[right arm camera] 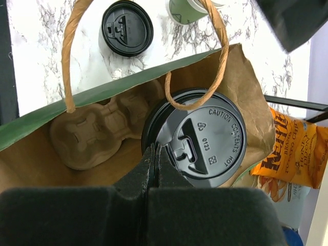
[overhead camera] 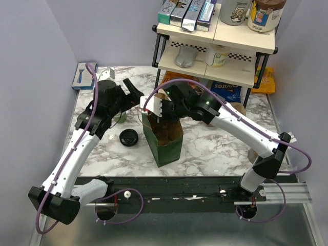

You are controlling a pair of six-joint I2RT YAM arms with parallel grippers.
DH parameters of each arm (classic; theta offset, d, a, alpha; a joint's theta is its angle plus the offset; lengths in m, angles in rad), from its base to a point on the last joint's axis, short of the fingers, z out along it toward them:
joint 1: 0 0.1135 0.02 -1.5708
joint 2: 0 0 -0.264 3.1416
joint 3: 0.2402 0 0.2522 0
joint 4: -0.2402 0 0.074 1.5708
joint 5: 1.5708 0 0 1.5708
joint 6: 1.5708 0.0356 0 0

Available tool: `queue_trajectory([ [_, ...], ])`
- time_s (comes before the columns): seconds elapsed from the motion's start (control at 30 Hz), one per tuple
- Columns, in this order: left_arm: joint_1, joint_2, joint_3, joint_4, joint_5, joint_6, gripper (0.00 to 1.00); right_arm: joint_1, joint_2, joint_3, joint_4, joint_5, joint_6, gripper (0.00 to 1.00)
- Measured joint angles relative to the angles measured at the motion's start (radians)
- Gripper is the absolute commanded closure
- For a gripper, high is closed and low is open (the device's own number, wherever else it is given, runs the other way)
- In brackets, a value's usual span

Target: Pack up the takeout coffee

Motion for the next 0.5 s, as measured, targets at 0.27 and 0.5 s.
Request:
queue_trajectory([
  [0.27,0.07,0.014,-0.072,0.059,0.156,0.002,0.01,0.0,0.042,-0.001,0.011,-0.016,0.016,0.99],
  [0.5,0.076,0.011,-0.101,0.089,0.221,0.002,0.01,0.0,0.045,-0.024,0.038,-0.037,0.056,0.99],
])
